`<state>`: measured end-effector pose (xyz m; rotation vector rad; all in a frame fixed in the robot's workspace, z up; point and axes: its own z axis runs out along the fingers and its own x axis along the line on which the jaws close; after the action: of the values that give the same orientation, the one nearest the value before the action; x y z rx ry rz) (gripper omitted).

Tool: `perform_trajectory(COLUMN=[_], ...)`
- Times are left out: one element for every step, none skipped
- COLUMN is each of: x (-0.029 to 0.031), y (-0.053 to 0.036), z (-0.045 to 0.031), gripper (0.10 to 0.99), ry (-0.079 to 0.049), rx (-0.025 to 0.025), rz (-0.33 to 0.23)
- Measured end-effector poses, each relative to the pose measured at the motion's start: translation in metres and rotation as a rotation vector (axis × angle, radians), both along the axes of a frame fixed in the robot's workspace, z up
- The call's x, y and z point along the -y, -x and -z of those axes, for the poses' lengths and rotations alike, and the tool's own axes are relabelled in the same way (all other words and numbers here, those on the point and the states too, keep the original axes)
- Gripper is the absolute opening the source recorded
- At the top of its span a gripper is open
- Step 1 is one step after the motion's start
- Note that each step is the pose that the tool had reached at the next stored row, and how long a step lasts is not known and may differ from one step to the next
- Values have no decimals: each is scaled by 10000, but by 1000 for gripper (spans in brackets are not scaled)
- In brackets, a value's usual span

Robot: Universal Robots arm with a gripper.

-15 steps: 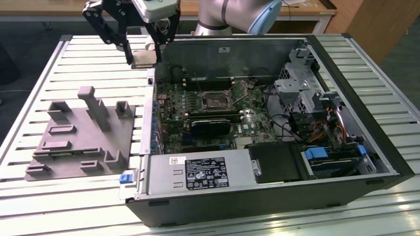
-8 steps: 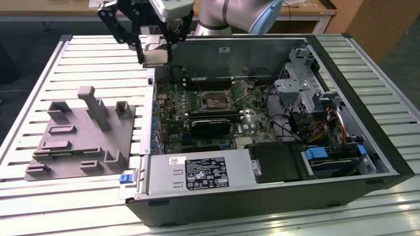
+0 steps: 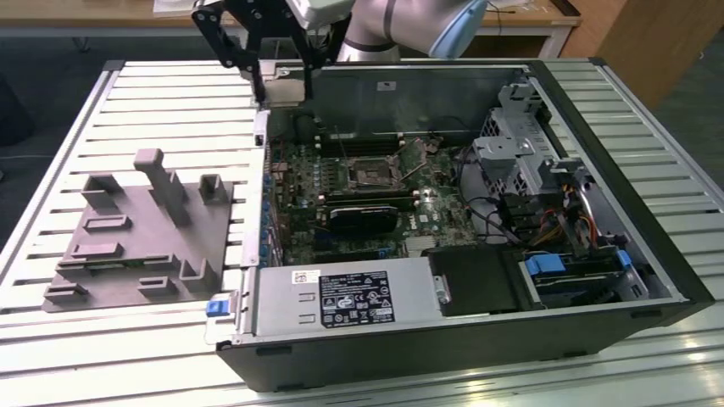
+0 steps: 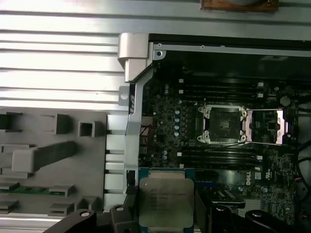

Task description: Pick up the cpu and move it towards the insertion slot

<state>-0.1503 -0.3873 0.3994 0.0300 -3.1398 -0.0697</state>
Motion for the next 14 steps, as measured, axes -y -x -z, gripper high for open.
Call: perform_trajectory(x=[-21, -41, -62, -84, -105, -124, -138, -152, -168, -186, -204, -219, -234, -251], y=[-24, -48, -71, -93, -116, -138, -164, -189, -216, -243, -268, -294, -320, -345], z=[0, 0, -1, -1, 0, 0, 0, 0, 0, -1, -1, 0, 0, 0], gripper=[545, 545, 545, 545, 545, 545, 545, 545, 545, 545, 545, 545, 545, 545], ry=[0, 1, 2, 1, 0, 0, 0, 0, 0, 1, 1, -1, -1, 0], rx=[-1, -1, -1, -1, 0, -1, 0, 0, 0, -2, -1, 0, 0, -1], rz=[0, 0, 0, 0, 0, 0, 0, 0, 0, 0, 0, 1, 1, 0])
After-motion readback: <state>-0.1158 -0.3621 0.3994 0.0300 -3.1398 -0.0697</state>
